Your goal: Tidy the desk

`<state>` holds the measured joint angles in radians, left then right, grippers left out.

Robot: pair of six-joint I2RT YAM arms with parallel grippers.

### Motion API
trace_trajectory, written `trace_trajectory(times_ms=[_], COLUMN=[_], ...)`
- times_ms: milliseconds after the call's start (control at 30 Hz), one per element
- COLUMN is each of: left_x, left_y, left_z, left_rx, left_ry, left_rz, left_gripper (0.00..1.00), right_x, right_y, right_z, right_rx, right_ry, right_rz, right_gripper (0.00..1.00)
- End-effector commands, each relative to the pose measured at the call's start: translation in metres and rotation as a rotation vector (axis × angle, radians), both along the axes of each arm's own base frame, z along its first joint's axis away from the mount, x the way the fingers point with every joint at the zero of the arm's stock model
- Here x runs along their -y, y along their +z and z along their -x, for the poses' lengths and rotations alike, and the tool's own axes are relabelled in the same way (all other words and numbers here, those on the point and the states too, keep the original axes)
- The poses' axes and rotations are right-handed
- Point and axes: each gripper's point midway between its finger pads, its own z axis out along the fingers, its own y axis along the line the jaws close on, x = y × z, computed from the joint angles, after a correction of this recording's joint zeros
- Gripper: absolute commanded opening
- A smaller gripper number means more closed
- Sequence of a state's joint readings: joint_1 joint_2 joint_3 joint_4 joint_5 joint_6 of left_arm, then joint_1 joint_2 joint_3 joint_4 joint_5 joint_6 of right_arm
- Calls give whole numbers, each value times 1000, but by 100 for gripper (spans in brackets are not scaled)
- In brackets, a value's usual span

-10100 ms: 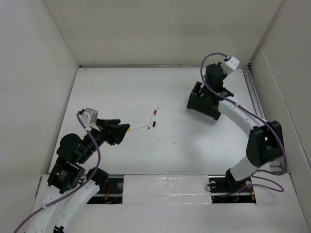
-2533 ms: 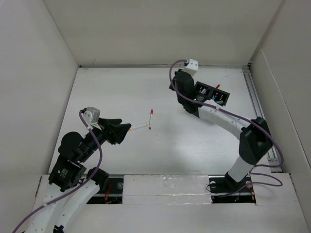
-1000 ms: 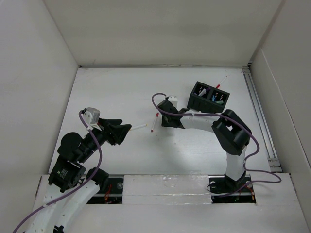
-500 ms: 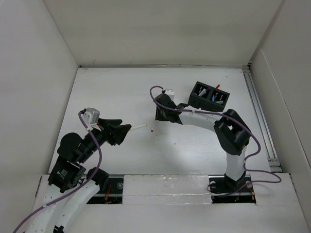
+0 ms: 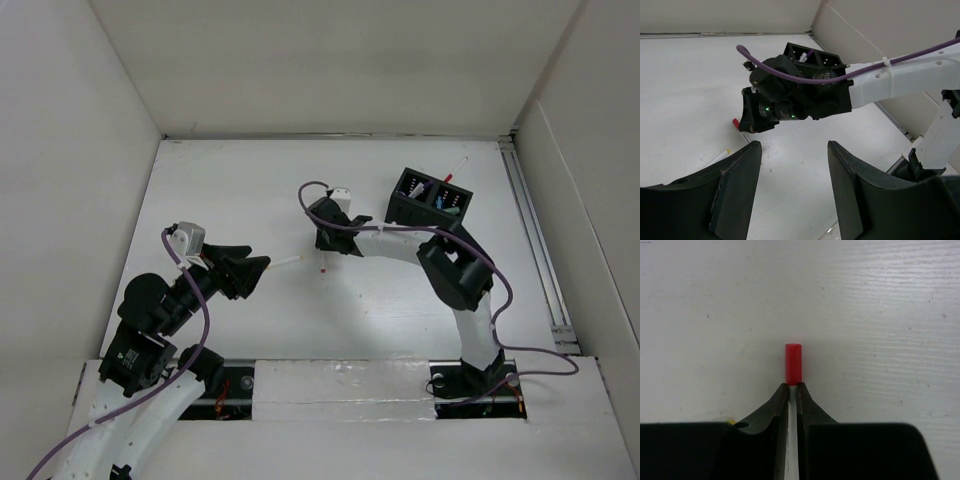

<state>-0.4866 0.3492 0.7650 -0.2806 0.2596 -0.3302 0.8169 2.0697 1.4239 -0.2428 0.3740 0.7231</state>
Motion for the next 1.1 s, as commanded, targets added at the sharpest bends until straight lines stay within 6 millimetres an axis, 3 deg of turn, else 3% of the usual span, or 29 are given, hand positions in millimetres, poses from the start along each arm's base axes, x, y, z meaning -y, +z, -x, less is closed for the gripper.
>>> trace_trajectory(times_ms=[0,67,100,200,367,400,467,633,767,867,1067], left_x=[1,1,1,1,2,2,2,1,1,1,1], left_y=[10,9,9,10,11,10,10,8,9,11,10], left_z=[1,1,1,1,1,1,0,0,1,1,1], left_rx=[51,47,48,50,52,50,50,43,47,52,51], left_ry=[-8,-11,-11,-11,-14,-16,-15,-8,-11,-10,-10], left_rz=[16,14,14,17,17,15,15,14,14,17,18], left_gripper=[52,52,52,52,52,52,52,52,52,52,52], right_x=[17,32,36,55,61,58,59,44,41,39,42], right_y=[3,-9,-1,-4,-6,-2,1,17,18,12,-6], right_z=[13,27,29,48,69,67,65,57,46,36,35], right_rx=[7,-19,-7,-19,-39,-36,-38,-38,-58,-82,-147], right_ry=[-15,-15,-18,-25,17,29,34,74,82,92,104], right_rz=[39,69,62,102,124,125,149,106,95,94,148], right_gripper=[9,4,3,3,5,9,29,41,42,37,29])
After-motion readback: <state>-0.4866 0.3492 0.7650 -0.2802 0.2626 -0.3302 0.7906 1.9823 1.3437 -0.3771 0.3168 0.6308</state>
